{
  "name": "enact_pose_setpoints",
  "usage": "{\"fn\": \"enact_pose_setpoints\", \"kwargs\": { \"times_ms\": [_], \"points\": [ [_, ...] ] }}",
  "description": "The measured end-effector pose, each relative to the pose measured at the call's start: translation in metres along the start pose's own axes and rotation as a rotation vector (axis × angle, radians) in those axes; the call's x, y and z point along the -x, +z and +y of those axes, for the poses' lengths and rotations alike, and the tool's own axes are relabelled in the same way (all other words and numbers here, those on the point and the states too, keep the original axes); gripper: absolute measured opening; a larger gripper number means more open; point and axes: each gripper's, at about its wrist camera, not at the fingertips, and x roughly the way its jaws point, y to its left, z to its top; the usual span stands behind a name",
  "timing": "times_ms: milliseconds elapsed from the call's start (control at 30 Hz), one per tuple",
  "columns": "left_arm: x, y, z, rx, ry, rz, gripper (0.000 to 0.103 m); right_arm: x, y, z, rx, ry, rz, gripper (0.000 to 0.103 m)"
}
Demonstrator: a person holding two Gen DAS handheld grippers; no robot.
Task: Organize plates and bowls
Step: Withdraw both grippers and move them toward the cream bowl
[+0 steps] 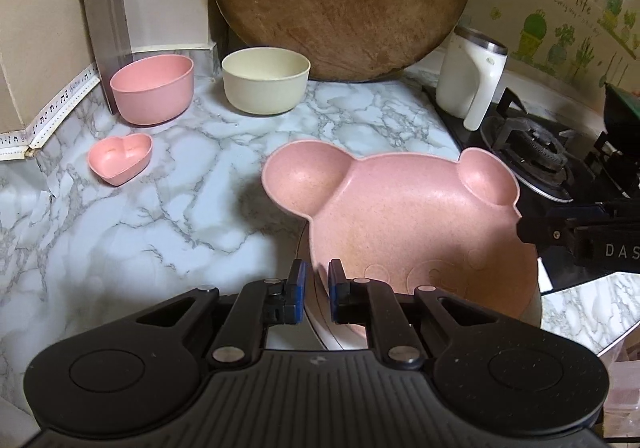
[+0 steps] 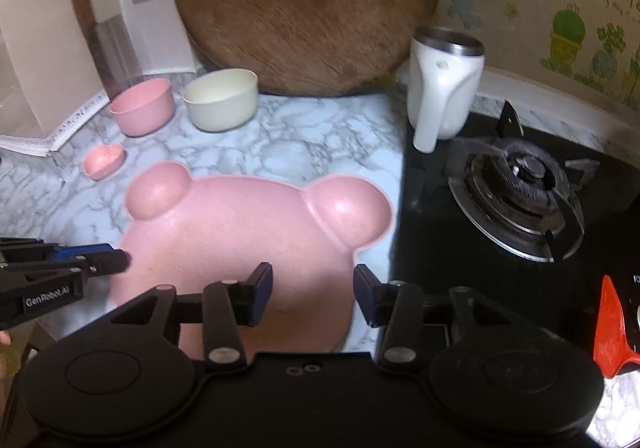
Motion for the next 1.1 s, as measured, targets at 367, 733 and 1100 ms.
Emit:
{"fn": "enact_pose_setpoints", "kwargs": {
  "times_ms": [367,733,1100],
  "points": [
    [0.036,0.014,0.028,0.015,-0.035,-0.083,0.022,0.019,0.022,0.045,0.032,0.042,-0.081,0.074],
    [0.071,0.039,0.071,0.029,0.013,-0.216,0.067,0.033,0.054,0.093,0.099,0.158,-0.127,0.103],
    [0.044,0.089,0.09,0.07,0.052,-0.191,0.074,-0.014,0.108,0.087,0.046,0.134,-0.137,0.103]
  ]
}}
